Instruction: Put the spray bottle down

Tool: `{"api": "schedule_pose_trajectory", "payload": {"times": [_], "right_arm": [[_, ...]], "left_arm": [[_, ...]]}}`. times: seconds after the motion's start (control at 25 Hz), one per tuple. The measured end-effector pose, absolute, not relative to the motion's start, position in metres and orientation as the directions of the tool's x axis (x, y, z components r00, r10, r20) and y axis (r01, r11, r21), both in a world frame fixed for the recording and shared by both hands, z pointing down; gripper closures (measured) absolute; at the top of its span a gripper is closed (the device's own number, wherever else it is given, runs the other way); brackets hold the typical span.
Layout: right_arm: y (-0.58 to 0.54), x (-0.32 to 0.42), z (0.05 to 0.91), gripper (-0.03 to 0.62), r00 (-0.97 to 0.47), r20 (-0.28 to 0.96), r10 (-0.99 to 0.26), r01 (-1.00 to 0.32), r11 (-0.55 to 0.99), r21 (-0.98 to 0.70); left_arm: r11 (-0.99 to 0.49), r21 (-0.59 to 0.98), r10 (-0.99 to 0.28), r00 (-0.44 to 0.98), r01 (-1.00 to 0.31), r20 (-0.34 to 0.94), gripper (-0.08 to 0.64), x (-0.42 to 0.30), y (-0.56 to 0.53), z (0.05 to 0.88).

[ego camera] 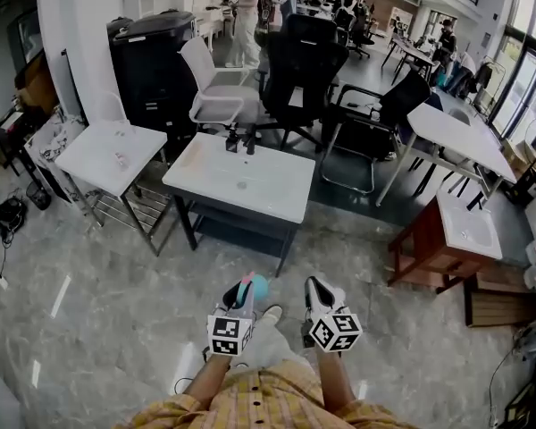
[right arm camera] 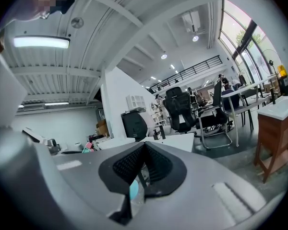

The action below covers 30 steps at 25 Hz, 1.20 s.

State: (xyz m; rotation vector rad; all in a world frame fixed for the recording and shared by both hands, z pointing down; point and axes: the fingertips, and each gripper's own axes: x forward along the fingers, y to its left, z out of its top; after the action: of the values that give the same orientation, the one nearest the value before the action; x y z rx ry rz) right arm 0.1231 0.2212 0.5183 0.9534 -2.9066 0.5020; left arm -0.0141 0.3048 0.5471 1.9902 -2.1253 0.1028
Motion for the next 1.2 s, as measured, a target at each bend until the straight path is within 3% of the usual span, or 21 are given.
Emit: {"api": "schedule_pose_trajectory", "payload": {"times": [0.72, 1.2], "right_arm": [[0.076, 0.007, 0.529, 0.594, -0.819, 0.157, -0.552, -0.572, 0.764, -0.299], [-0.024, -0.025, 0.537, 0.594, -0.801, 0.190, -0.567, -0.597, 0.739, -0.311]], "left_arm": [[0.043, 0.091, -0.973, -0.021, -0.995, 0.229, 0.494, -0.116, 0.156, 0.551], [0.005, 0.096, -0.963, 0.021, -0.995, 0.268, 0.494, -0.147, 0.050, 0.559]]}}
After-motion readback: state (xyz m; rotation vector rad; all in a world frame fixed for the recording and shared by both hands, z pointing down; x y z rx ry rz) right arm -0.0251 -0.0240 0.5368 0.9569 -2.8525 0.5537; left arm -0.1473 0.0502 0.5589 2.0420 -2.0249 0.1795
